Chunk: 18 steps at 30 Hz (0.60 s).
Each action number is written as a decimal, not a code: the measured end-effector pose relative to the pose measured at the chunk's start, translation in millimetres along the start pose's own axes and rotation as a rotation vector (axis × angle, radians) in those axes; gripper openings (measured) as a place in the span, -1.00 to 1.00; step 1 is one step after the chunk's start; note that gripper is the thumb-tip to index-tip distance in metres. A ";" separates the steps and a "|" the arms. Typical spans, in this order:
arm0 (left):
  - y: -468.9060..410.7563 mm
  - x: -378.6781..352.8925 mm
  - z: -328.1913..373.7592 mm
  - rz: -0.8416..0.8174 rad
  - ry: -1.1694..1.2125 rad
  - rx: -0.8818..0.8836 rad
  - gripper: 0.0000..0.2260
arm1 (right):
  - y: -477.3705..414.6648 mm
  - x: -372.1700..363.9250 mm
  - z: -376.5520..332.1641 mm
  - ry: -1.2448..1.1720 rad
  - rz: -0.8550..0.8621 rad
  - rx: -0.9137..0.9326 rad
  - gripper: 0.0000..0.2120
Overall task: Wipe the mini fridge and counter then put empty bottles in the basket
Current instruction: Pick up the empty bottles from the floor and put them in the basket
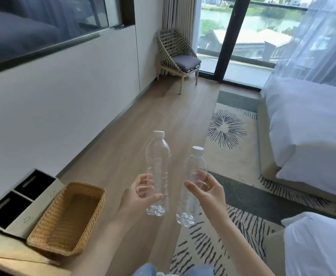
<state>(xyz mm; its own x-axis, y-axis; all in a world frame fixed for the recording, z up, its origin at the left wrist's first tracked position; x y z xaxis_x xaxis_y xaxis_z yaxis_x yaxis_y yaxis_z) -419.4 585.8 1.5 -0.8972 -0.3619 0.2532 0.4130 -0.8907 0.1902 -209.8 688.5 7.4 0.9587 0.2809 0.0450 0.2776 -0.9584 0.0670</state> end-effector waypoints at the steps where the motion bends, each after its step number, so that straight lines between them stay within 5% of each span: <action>1: -18.4 -0.6 4.8 0.015 -0.002 -0.001 -0.43 | -21.3 -1.3 -2.9 0.001 -0.009 0.002 -0.47; 9: -143.3 -4.7 8.2 0.239 0.001 0.089 -0.46 | -204.4 -34.5 -7.3 -0.007 -0.196 -0.008 -0.45; 18: -197.7 2.8 25.1 0.743 0.234 0.272 -0.36 | -354.9 -136.1 -23.1 0.038 -0.775 -0.068 -0.72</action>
<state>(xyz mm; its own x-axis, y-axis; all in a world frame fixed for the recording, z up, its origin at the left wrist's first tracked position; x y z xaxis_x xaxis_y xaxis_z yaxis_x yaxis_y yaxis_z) -499.6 767.8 -11.5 -0.3721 -0.9052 0.2051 0.9082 -0.3094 0.2820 -440.3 991.6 0.5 0.4893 0.8721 -0.0059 0.8622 -0.4827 0.1540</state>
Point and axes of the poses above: each hand's wrist, its own y-axis away from the middle knuckle, its own x-axis out of the back of the hand, z = x × y, the point moved 2 cm from there along -y, towards the middle knuckle, and after that the axes turned 6 degrees about -y, right-handed, at the moved point
